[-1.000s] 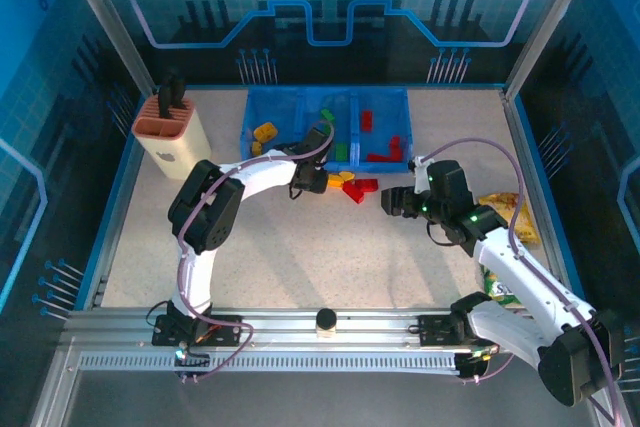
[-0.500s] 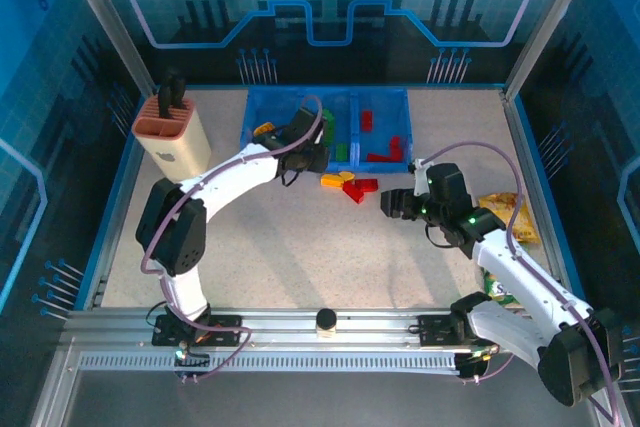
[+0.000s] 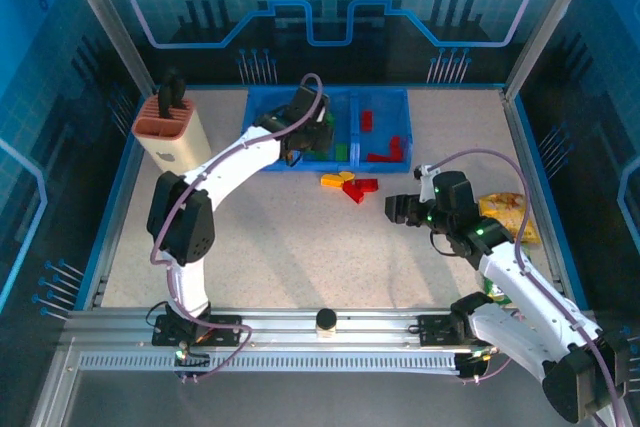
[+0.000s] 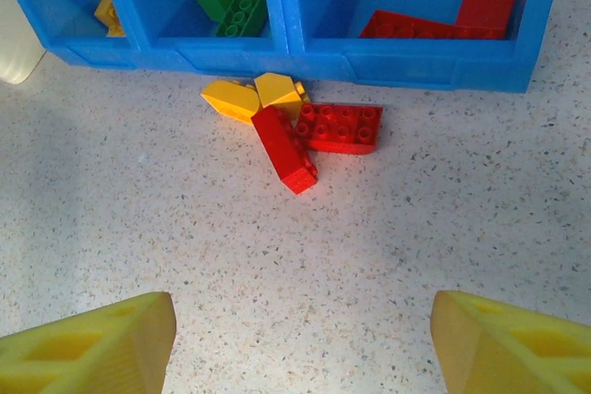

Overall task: Sort the legos into containers by color
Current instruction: Place the lego in the container.

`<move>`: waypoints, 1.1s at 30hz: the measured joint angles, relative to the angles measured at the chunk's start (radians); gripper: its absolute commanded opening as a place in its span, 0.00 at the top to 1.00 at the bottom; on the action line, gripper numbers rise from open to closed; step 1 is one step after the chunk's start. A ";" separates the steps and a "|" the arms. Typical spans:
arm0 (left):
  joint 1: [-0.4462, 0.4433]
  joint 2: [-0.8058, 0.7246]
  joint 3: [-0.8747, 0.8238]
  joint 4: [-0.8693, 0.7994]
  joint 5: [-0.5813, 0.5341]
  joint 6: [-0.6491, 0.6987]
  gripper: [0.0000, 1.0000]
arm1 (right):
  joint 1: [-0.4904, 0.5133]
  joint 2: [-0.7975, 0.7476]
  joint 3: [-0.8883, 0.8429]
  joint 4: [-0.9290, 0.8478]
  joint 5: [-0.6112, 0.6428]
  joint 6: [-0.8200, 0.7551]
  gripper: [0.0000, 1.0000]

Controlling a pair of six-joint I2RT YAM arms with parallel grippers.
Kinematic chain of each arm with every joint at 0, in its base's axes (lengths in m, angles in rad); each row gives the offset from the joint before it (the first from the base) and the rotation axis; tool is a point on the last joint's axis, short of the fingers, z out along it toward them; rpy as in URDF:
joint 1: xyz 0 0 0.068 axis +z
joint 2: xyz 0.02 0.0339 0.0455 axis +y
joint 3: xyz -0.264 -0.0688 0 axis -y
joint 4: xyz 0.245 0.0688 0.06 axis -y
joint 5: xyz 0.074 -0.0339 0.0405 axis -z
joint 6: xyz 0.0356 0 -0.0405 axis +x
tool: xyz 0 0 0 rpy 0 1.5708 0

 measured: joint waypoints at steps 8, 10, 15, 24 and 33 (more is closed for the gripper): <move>0.241 -0.007 -0.026 -0.002 0.024 -0.092 0.67 | -0.002 0.021 -0.004 0.004 -0.011 0.005 0.26; 0.262 -0.008 -0.047 -0.002 0.029 -0.104 0.67 | -0.003 0.035 -0.004 0.006 -0.016 0.008 0.26; 0.258 -0.019 -0.116 0.005 0.055 -0.124 0.67 | -0.003 0.039 -0.004 0.007 -0.023 0.008 0.26; 0.142 -0.065 -0.114 0.053 0.077 -0.123 0.66 | -0.003 0.050 -0.004 0.022 -0.032 0.019 0.26; 0.072 0.043 0.084 0.045 0.080 -0.109 0.66 | -0.003 0.038 -0.004 0.006 -0.030 0.022 0.26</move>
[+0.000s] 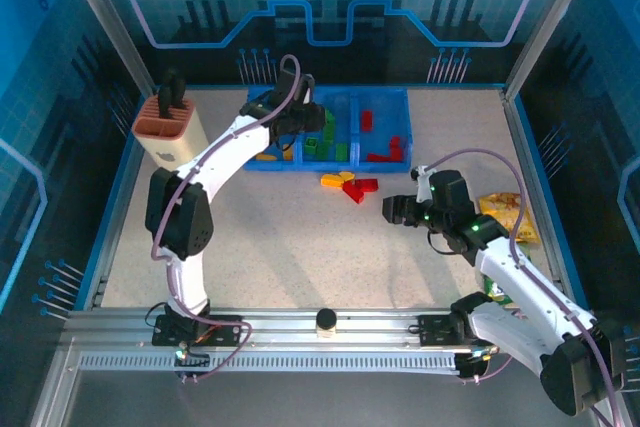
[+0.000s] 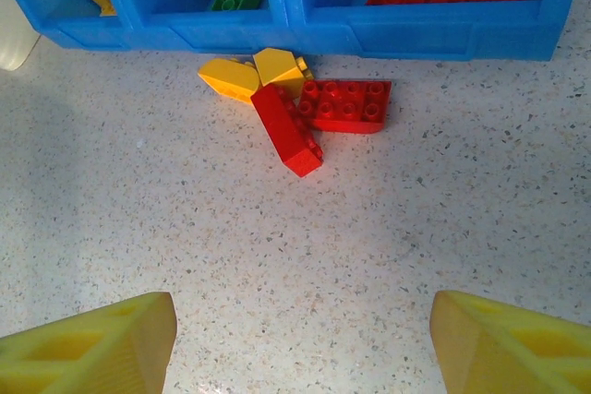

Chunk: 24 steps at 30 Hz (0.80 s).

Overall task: Sort the legos into containers by color
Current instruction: Place the lego in the container.

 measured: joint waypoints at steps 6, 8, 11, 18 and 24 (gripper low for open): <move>0.005 0.075 0.025 -0.041 0.000 0.001 0.65 | 0.000 -0.035 0.000 -0.011 0.000 0.000 0.26; 0.005 0.097 0.052 -0.053 0.000 0.007 0.59 | 0.000 -0.035 0.000 -0.012 0.000 0.000 0.26; 0.005 0.114 0.098 -0.093 0.002 0.025 0.19 | 0.000 -0.034 0.000 -0.012 0.000 0.000 0.25; -0.005 0.103 0.167 -0.103 0.005 0.050 0.16 | 0.001 -0.003 0.000 -0.011 -0.002 0.000 0.23; -0.041 -0.063 -0.015 -0.051 0.004 0.053 0.18 | 0.028 0.070 0.001 -0.010 -0.004 -0.005 0.23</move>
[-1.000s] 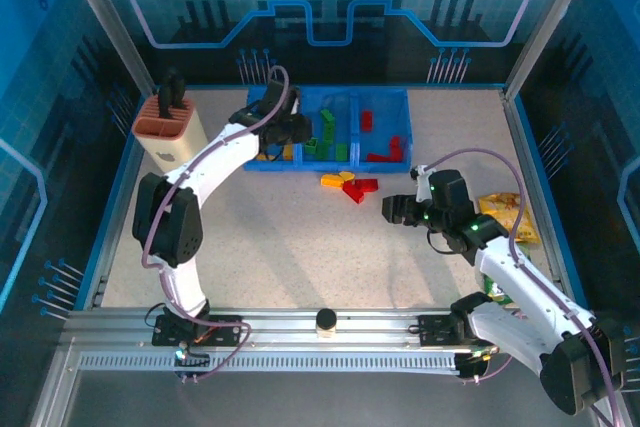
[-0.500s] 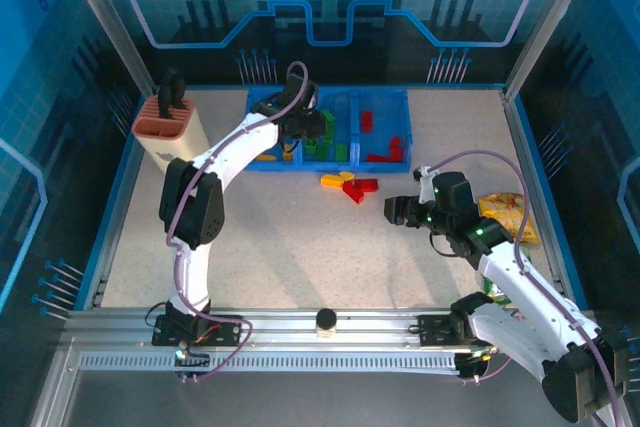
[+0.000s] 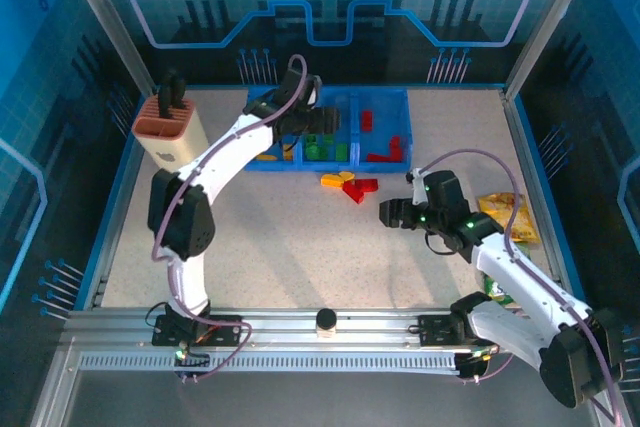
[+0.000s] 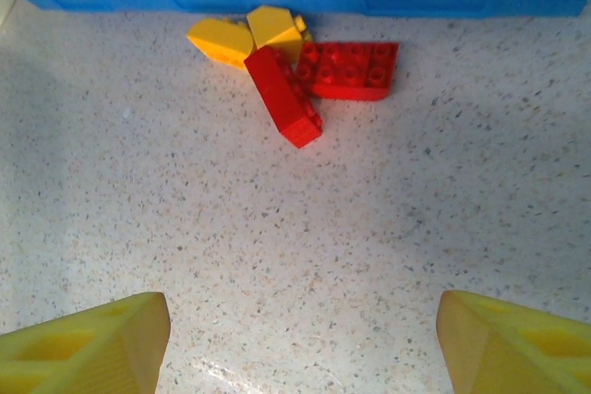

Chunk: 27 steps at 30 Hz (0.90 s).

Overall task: Sort the legos into containers by color
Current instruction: Place the lego in the container, then pick up the lego from the center of the table.

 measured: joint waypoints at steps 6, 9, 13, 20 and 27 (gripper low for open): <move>-0.031 -0.297 -0.319 0.127 0.000 -0.012 0.21 | 0.060 0.161 0.060 0.001 0.004 -0.038 0.26; -0.035 -0.423 -0.470 0.176 -0.004 -0.033 0.22 | 0.098 0.272 0.129 0.000 0.015 -0.073 0.30; -0.053 -0.544 -0.661 0.214 -0.019 -0.065 0.24 | 0.130 0.454 0.269 -0.015 0.050 -0.135 0.35; -0.095 -0.698 -0.903 0.196 -0.047 -0.125 0.25 | 0.167 0.749 0.528 -0.090 0.149 -0.229 0.47; -0.114 -0.880 -1.013 0.170 -0.092 -0.174 0.26 | 0.181 0.897 0.648 -0.171 0.244 -0.257 0.51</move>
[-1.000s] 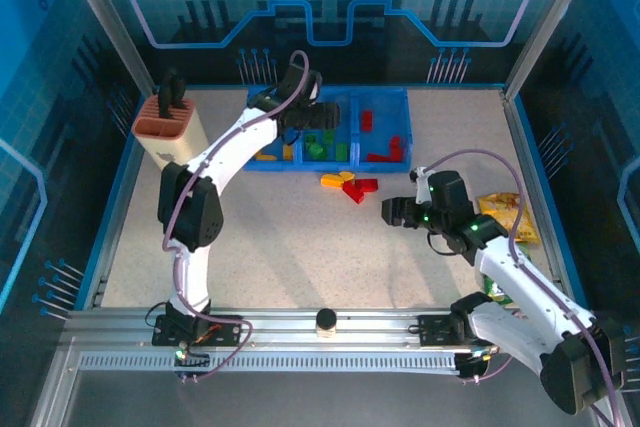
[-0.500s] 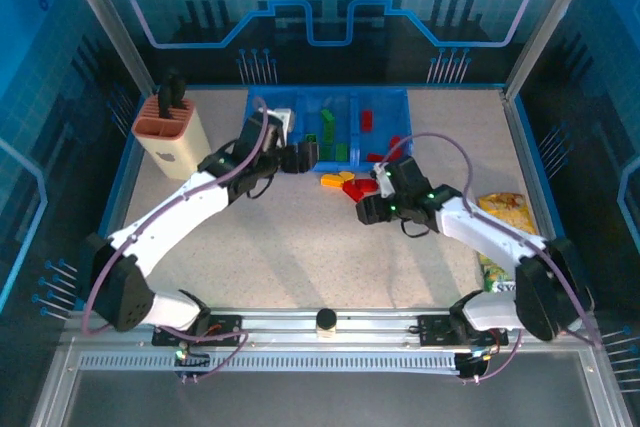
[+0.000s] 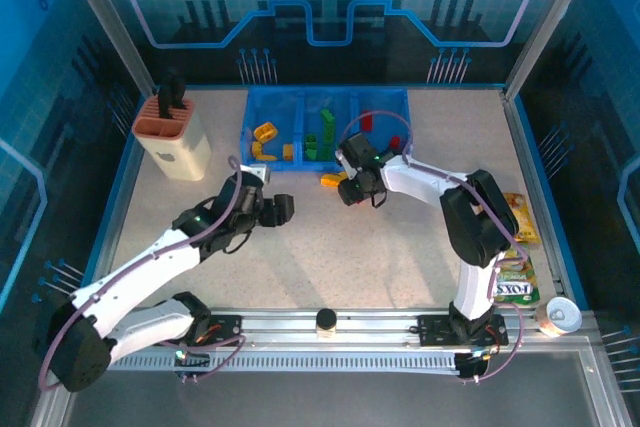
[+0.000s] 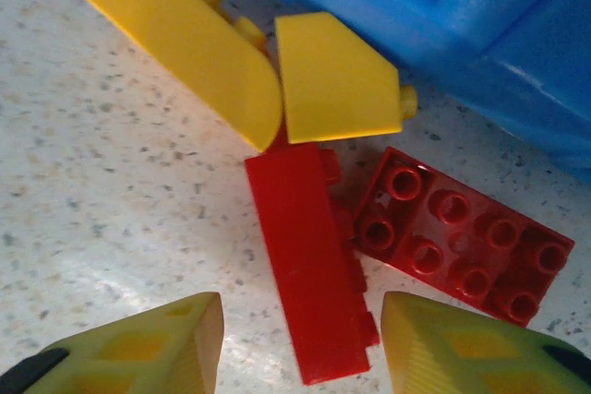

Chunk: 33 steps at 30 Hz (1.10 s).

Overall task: Sort the legos into containers by color
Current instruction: Pick up the lego from the center of the table.

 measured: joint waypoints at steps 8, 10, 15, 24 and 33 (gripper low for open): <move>0.000 -0.041 -0.036 -0.026 -0.020 -0.022 0.28 | 0.037 0.054 0.023 -0.031 0.054 -0.015 0.65; 0.000 -0.041 -0.038 -0.027 -0.022 -0.022 0.29 | 0.049 0.057 0.023 -0.035 0.066 -0.014 0.69; 0.000 -0.042 -0.038 -0.027 -0.026 -0.022 0.30 | 0.076 0.056 0.023 -0.037 0.106 -0.008 0.81; 0.000 -0.097 -0.068 -0.035 -0.050 -0.036 0.32 | 0.093 -0.079 -0.027 -0.048 0.105 0.003 0.84; 0.000 -0.115 -0.105 -0.050 -0.058 -0.075 0.32 | 0.010 -0.244 0.008 -0.061 0.051 0.043 0.82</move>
